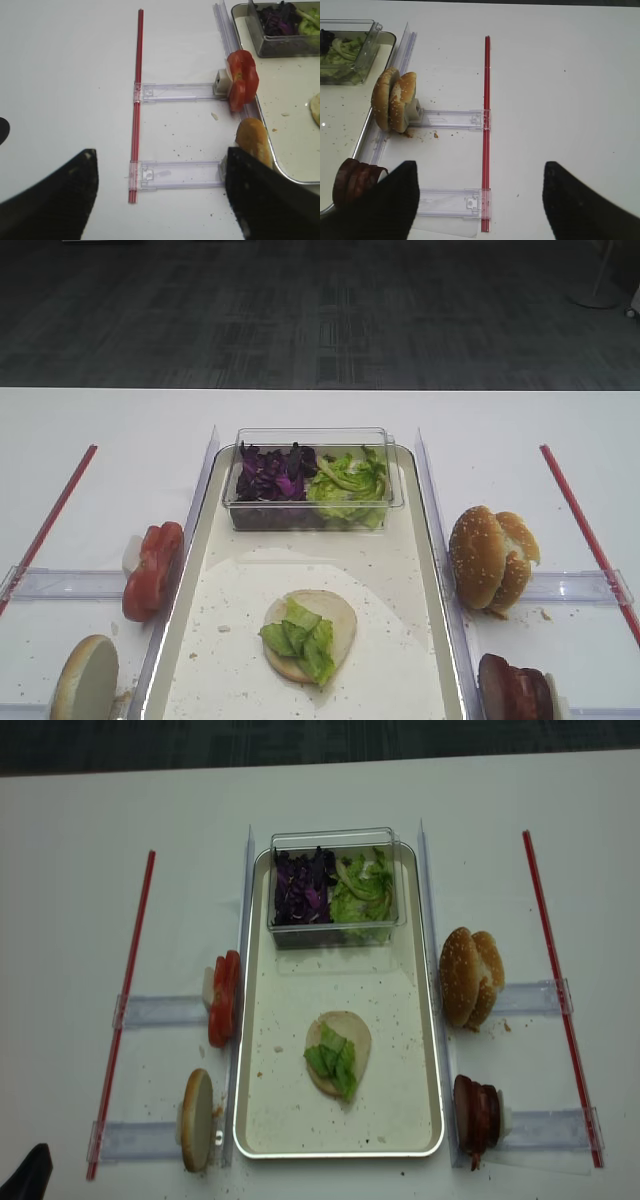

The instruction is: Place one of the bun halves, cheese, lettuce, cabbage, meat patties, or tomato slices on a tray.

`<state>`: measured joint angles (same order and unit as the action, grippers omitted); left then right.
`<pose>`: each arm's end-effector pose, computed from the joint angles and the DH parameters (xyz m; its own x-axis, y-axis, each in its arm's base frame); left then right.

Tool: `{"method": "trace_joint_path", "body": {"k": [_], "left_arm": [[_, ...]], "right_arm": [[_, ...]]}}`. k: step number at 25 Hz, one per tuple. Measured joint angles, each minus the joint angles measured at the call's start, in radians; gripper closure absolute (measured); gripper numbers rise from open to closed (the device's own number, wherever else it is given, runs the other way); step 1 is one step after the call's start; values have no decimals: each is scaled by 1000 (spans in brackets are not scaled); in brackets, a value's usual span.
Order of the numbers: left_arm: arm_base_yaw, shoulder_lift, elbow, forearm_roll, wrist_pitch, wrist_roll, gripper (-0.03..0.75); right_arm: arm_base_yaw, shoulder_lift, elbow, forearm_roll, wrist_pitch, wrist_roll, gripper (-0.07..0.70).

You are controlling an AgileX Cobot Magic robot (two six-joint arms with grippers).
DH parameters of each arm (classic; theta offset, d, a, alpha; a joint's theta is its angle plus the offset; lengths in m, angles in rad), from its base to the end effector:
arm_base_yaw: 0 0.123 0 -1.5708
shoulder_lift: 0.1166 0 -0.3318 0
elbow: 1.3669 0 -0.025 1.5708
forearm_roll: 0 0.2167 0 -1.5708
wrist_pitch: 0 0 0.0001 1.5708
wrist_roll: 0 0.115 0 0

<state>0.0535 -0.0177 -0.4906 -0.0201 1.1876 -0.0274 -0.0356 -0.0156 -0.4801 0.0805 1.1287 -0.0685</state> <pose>-0.0692 -0.0059 0.2338 -0.5555 -0.0647 -0.8290 -0.0574 0.9976 -0.0394 -0.0646 0.0107 0.2371 -0.5164 -0.0155 -0.8562 -0.0442 0.9990 0.0085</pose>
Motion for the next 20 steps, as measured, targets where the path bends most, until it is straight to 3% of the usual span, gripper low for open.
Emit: {"method": "trace_joint_path", "body": {"k": [20], "left_arm": [[0, 0, 0, 0, 0, 0, 225]], "right_arm": [[0, 0, 0, 0, 0, 0, 107]]}}
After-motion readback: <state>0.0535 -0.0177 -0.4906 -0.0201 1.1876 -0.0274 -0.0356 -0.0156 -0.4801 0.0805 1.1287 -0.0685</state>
